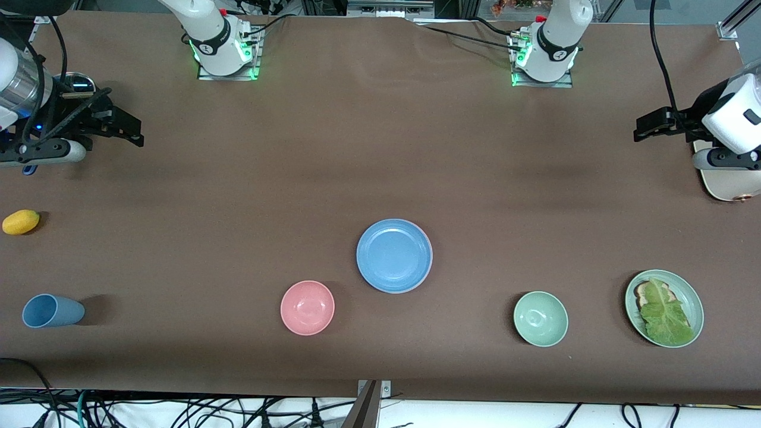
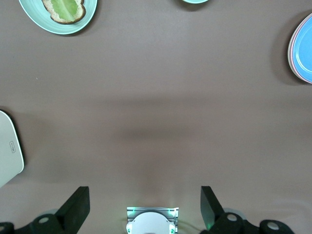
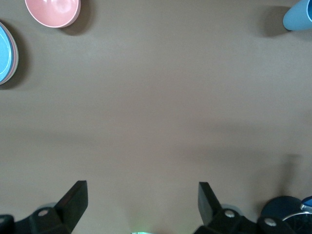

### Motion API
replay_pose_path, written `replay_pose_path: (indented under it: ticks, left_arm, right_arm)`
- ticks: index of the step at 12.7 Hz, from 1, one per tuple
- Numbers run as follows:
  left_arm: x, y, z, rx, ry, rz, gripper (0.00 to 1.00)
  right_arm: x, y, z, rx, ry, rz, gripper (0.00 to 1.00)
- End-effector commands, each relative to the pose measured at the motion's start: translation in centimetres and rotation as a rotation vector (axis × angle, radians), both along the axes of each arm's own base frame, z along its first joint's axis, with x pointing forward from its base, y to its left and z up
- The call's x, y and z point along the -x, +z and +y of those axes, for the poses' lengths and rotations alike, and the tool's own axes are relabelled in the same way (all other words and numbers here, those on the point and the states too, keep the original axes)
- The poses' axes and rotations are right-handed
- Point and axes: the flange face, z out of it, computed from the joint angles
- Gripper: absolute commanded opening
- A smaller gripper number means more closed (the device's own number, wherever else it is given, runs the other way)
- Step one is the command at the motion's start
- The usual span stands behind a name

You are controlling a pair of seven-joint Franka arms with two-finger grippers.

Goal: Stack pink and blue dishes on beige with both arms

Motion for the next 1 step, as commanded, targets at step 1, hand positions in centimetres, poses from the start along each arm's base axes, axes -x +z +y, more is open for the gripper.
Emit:
replay_pose_path:
  ticks: [1]
  left_arm:
    - [-0.09, 0.37, 0.19, -0.010, -0.021, -0.011, 1.00]
  right_arm:
    - [0.50, 0.79, -0.46, 0.015, 0.011, 0.014, 1.00]
